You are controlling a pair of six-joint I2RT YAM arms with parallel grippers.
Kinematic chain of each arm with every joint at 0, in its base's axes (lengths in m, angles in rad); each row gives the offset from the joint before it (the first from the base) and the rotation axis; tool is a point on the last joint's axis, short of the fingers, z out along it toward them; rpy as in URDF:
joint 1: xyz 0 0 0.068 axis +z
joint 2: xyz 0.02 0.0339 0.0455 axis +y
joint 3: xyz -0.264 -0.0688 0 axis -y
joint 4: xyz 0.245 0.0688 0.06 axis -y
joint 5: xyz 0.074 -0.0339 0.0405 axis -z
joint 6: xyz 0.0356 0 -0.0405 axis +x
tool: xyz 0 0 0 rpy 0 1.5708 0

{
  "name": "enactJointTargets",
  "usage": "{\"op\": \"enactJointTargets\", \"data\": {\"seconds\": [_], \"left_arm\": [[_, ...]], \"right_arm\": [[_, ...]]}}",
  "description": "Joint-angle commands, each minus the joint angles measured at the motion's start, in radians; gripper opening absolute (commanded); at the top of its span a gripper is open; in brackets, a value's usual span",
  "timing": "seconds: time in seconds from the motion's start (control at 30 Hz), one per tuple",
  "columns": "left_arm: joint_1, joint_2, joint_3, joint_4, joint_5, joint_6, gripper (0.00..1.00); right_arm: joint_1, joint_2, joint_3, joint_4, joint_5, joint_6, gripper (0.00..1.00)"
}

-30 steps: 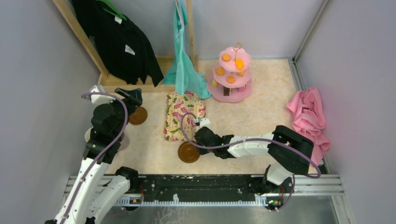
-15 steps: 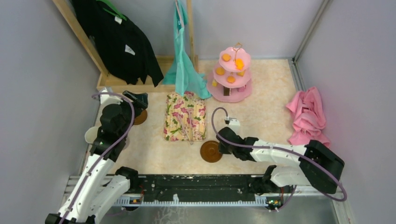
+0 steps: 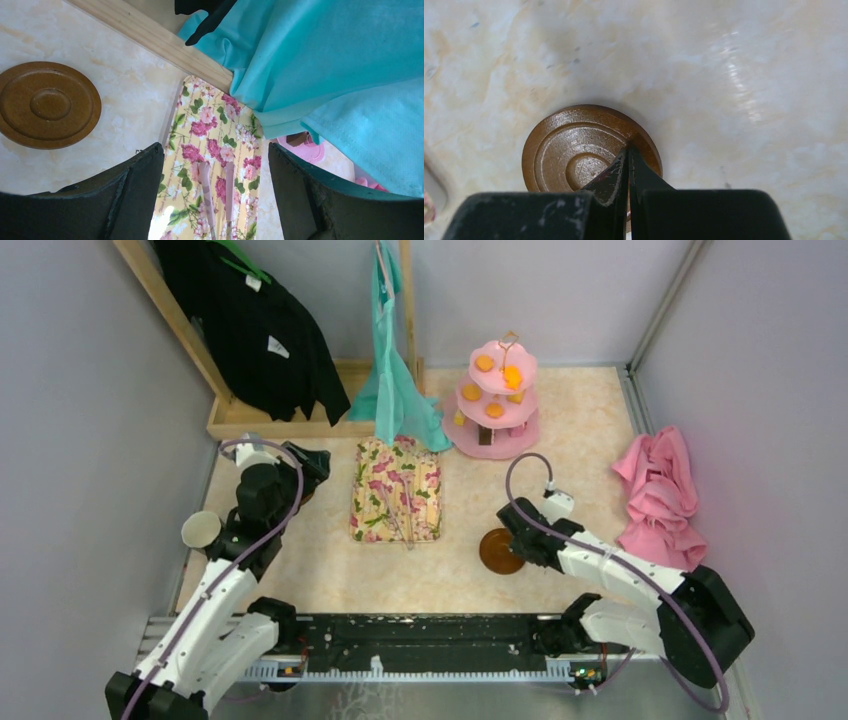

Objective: Serve the afternoon tea
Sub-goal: Move the coaster to the center of the board.

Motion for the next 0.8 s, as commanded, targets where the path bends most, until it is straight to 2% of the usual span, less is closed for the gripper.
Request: {"op": "enactJointTargets", "data": {"seconds": [0.0, 0.27, 0.43, 0.57, 0.77], "left_arm": [[-0.003, 0.027, -0.026, 0.064, 0.016, -0.027, 0.82], [-0.003, 0.121, -0.063, 0.105, 0.009, -0.054, 0.82], [-0.002, 0.21, -0.051, 0.114, -0.046, -0.08, 0.82], [0.002, 0.298, -0.007, 0.085, -0.094, -0.129, 0.82], [0.032, 0.466, 0.089, -0.006, -0.158, -0.313, 0.81]], "right_arm": [[-0.088, 0.016, 0.06, -0.139, 0.102, 0.035, 0.0], [-0.332, 0.076, 0.081, -0.014, 0.095, -0.068, 0.0], [-0.459, 0.138, 0.128, 0.044, 0.105, -0.105, 0.0], [-0.517, 0.187, 0.16, 0.086, 0.101, -0.124, 0.0], [-0.572, 0.233, 0.213, 0.135, 0.081, -0.156, 0.0]]}}
